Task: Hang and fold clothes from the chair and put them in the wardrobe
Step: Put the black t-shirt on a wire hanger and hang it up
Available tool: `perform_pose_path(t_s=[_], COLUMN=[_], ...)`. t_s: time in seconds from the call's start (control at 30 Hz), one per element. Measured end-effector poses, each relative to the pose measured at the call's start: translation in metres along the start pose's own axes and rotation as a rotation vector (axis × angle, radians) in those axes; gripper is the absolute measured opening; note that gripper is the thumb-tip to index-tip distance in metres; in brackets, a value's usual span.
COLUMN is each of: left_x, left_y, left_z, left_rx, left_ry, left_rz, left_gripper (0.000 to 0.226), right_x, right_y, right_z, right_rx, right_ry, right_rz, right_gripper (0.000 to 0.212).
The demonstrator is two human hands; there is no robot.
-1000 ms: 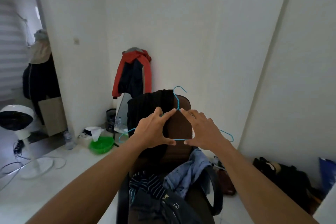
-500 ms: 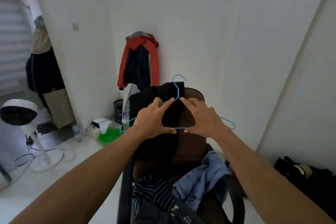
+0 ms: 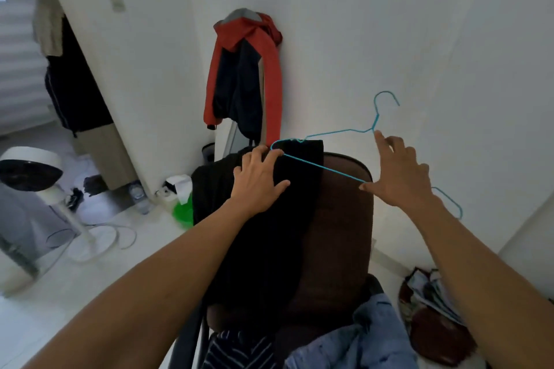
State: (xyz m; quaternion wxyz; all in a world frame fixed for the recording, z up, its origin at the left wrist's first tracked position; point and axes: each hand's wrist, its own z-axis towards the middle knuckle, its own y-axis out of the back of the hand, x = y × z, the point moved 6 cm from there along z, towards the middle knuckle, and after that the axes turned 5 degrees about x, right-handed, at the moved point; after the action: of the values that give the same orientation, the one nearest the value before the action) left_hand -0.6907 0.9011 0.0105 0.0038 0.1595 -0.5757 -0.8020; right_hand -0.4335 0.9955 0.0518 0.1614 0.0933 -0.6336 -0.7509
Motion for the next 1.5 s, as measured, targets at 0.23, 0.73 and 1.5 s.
perform_pose_path(t_s=[0.23,0.73,1.5], left_x=[0.024,0.033,0.103], left_y=[-0.048,-0.085,-0.086], left_z=[0.041,-0.057,-0.069], left_rx=[0.23,0.074,-0.066], left_ry=[0.1,0.0,0.345], left_rz=[0.034,-0.25,-0.382], left_gripper=[0.052,0.054,0.019], right_x=[-0.008,0.017,0.013], right_y=[-0.033,-0.034,-0.067], right_z=[0.04,0.011,0.006], right_rx=[0.056,0.051,0.092], right_ry=[-0.028,-0.06,-0.035], right_rz=[0.035,0.035,-0.029], right_gripper=[0.124,0.122,0.118])
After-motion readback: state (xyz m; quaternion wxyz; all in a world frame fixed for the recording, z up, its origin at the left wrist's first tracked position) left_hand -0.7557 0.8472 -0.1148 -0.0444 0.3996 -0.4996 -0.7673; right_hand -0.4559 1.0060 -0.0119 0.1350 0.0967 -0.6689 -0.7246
